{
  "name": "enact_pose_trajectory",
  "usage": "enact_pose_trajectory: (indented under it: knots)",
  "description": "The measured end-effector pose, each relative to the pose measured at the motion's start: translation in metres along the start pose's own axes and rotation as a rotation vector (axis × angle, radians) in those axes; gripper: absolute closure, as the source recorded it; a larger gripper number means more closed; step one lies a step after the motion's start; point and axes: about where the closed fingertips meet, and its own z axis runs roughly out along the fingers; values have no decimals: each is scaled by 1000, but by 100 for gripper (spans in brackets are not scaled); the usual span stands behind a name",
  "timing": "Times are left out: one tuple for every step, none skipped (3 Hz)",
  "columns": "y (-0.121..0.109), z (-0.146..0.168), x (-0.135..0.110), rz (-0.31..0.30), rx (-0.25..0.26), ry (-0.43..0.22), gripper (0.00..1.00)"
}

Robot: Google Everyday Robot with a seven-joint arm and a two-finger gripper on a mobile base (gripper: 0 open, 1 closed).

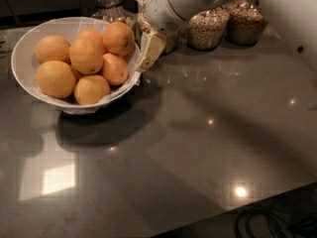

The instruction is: Pick orange from white bowl

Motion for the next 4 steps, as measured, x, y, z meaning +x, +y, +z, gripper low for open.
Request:
enact_pose_trajectory:
  knots:
    - [-10,13,9,9,0,-12,0]
    - [-21,21,16,23,-10,-59,3]
    - [-27,22,14,23,-11,-89,9]
    - [-33,21,6,16,-8,-108,24]
